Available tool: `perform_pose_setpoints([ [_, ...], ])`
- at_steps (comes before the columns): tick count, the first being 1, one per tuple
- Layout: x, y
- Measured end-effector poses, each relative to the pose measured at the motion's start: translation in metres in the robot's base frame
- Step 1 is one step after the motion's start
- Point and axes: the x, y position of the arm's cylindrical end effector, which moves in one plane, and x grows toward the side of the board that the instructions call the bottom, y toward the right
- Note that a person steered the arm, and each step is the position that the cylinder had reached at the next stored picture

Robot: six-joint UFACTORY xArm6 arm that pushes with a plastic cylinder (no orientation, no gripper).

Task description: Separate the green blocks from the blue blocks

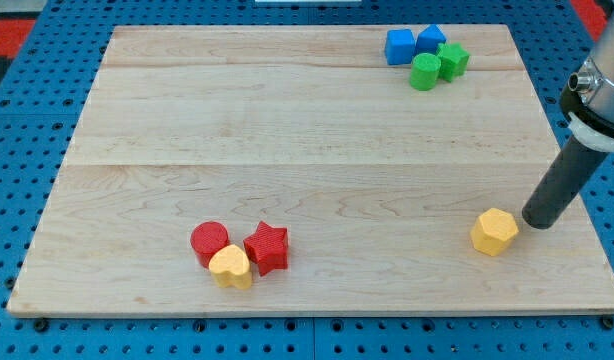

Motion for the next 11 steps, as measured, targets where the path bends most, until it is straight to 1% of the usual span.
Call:
perform_pose_setpoints([
  [1,0.028,-0.040],
  [2,0.002,-0.039],
  [3,-0.097,-0.006],
  [4,-0.190,0.079],
  [5,-0.244,0.107],
  [6,-0.270,0.073],
  [8,-0.270,-0.029],
  [10,-0.233,-0.105],
  [11,-0.223,-0.132],
])
